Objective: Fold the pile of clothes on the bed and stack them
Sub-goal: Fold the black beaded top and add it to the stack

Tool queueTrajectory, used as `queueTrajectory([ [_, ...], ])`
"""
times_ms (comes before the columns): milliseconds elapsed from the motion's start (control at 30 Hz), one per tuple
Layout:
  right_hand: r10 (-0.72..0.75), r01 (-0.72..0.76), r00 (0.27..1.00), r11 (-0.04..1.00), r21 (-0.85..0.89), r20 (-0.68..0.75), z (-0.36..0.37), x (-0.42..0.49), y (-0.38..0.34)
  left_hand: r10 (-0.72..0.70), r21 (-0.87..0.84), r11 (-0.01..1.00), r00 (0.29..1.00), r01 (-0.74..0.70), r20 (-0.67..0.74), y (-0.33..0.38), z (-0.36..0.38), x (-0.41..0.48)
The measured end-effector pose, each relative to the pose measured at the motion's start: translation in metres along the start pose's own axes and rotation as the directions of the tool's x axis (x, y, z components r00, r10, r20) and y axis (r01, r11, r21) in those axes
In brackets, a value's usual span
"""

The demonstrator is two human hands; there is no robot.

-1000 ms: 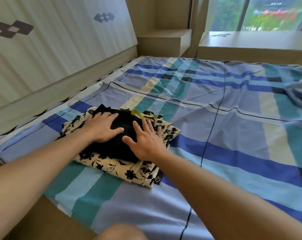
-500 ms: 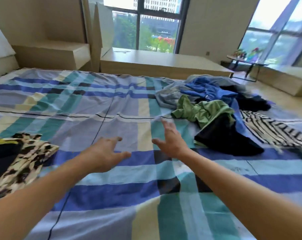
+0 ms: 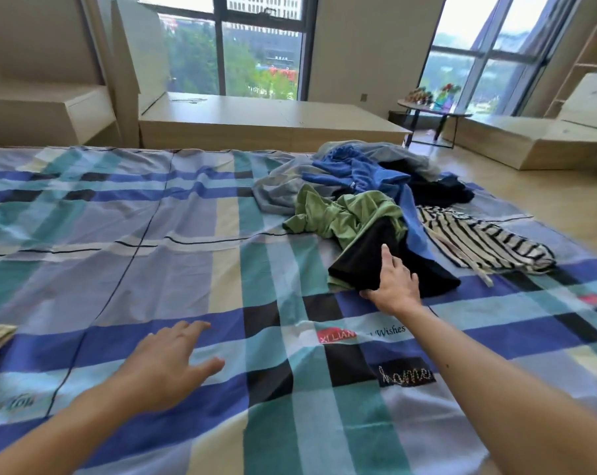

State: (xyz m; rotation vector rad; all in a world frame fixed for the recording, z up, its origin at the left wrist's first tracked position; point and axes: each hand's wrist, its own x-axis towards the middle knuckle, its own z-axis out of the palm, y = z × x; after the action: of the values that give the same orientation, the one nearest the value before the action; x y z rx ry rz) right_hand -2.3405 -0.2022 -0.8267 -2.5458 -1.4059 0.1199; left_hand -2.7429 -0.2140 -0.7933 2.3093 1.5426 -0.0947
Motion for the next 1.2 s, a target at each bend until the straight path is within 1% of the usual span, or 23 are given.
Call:
queueTrajectory([
  [133, -0.024, 0.002, 0.988, 0.990, -0.140, -0.152, -0.001, 0.008, 0.002, -0.005, -0.019, 1.000, 1.000, 0.004, -0.009, 0.002, -0.003, -0.005],
  [233, -0.052, 0.032, 0.979, 0.995, -0.099, -0.200, -0.006, 0.009, -0.001, 0.008, -0.018, 1.000, 1.000, -0.008, -0.031, 0.007, -0.004, -0.010],
  [300, -0.047, 0.044, 0.981, 0.999, -0.019, -0.190, -0.013, 0.005, -0.007, 0.015, -0.012, 1.000, 0.999, -0.015, -0.041, 0.009, -0.005, -0.012],
  [400, -0.074, 0.100, 0.989, 0.972, 0.212, -0.128, -0.034, -0.004, -0.022, 0.019, -0.049, 0.999, 0.998, -0.022, -0.063, 0.012, -0.007, -0.012],
  [467, -0.124, 0.148, 0.988, 0.932, 0.330, -0.094, -0.050, -0.015, -0.038, 0.036, -0.141, 0.989, 0.996, -0.047, -0.076, 0.013, -0.007, -0.013],
  [533, -0.195, 0.202, 0.979, 0.876, 0.439, -0.060, -0.063, -0.034, -0.062, 0.040, -0.309, 0.949, 0.995, -0.065, -0.086, 0.017, -0.008, -0.011],
  [567, -0.249, 0.234, 0.968, 0.837, 0.495, -0.037, -0.069, -0.048, -0.076, 0.023, -0.444, 0.895, 0.998, -0.048, -0.061, 0.020, -0.009, -0.009],
  [600, -0.324, 0.269, 0.946, 0.779, 0.566, -0.004, -0.073, -0.064, -0.090, -0.003, -0.614, 0.789, 1.000, -0.015, -0.028, 0.025, -0.012, -0.009],
  [667, -0.513, 0.336, 0.856, 0.638, 0.693, 0.057, -0.079, -0.104, -0.121, -0.049, -0.895, 0.430, 0.993, 0.118, 0.107, 0.033, -0.017, -0.011],
  [700, -0.616, 0.366, 0.784, 0.566, 0.738, 0.084, -0.081, -0.125, -0.135, -0.011, -0.952, 0.241, 0.982, 0.186, 0.189, 0.033, -0.019, -0.011],
  [733, -0.711, 0.381, 0.694, 0.498, 0.779, 0.115, -0.082, -0.146, -0.148, 0.068, -0.969, 0.098, 0.970, 0.227, 0.235, 0.031, -0.021, -0.011],
  [767, -0.787, 0.393, 0.595, 0.459, 0.797, 0.160, -0.083, -0.164, -0.157, 0.149, -0.970, 0.006, 0.959, 0.242, 0.240, 0.027, -0.023, -0.012],
  [800, -0.842, 0.426, 0.496, 0.450, 0.784, 0.213, -0.084, -0.179, -0.163, 0.219, -0.973, -0.024, 0.951, 0.228, 0.217, 0.027, -0.027, -0.015],
  [833, -0.871, 0.488, 0.403, 0.464, 0.739, 0.281, -0.087, -0.188, -0.165, 0.256, -0.981, 0.018, 0.948, 0.192, 0.190, 0.024, -0.028, -0.015],
  [867, -0.871, 0.535, 0.328, 0.490, 0.688, 0.365, -0.094, -0.193, -0.165, 0.260, -0.982, 0.138, 0.952, 0.130, 0.163, 0.021, -0.029, -0.015],
  [900, -0.862, 0.549, 0.294, 0.506, 0.665, 0.413, -0.099, -0.192, -0.164, 0.227, -0.951, 0.306, 0.966, 0.045, 0.119, 0.018, -0.029, -0.015],
  [933, -0.864, 0.537, 0.312, 0.504, 0.676, 0.396, -0.104, -0.187, -0.161, 0.202, -0.896, 0.444, 0.976, -0.020, 0.078, 0.016, -0.029, -0.016],
  [967, -0.863, 0.542, 0.395, 0.496, 0.678, 0.316, -0.106, -0.176, -0.156, 0.182, -0.846, 0.530, 0.982, -0.053, 0.052, 0.014, -0.027, -0.019],
  [1000, -0.845, 0.582, 0.496, 0.494, 0.646, 0.199, -0.106, -0.161, -0.150, 0.164, -0.805, 0.588, 0.986, -0.078, 0.025, 0.014, -0.027, -0.023],
  [1033, -0.819, 0.651, 0.565, 0.516, 0.556, 0.099, -0.102, -0.144, -0.144, 0.149, -0.767, 0.633, 0.989, -0.107, -0.015, 0.017, -0.025, -0.028],
  [1067, -0.801, 0.705, 0.594, 0.565, 0.428, 0.079, -0.097, -0.129, -0.139, 0.148, -0.730, 0.669, 0.988, -0.135, -0.047, 0.020, -0.024, -0.033],
  [1133, -0.759, 0.731, 0.620, 0.651, 0.207, 0.197, -0.081, -0.105, -0.126, 0.185, -0.687, 0.705, 0.981, -0.176, -0.062, 0.029, -0.022, -0.038],
  [1200, -0.720, 0.704, 0.645, 0.690, 0.169, 0.255, -0.066, -0.092, -0.117, 0.221, -0.624, 0.749, 0.972, -0.222, -0.080, 0.032, -0.020, -0.038],
])
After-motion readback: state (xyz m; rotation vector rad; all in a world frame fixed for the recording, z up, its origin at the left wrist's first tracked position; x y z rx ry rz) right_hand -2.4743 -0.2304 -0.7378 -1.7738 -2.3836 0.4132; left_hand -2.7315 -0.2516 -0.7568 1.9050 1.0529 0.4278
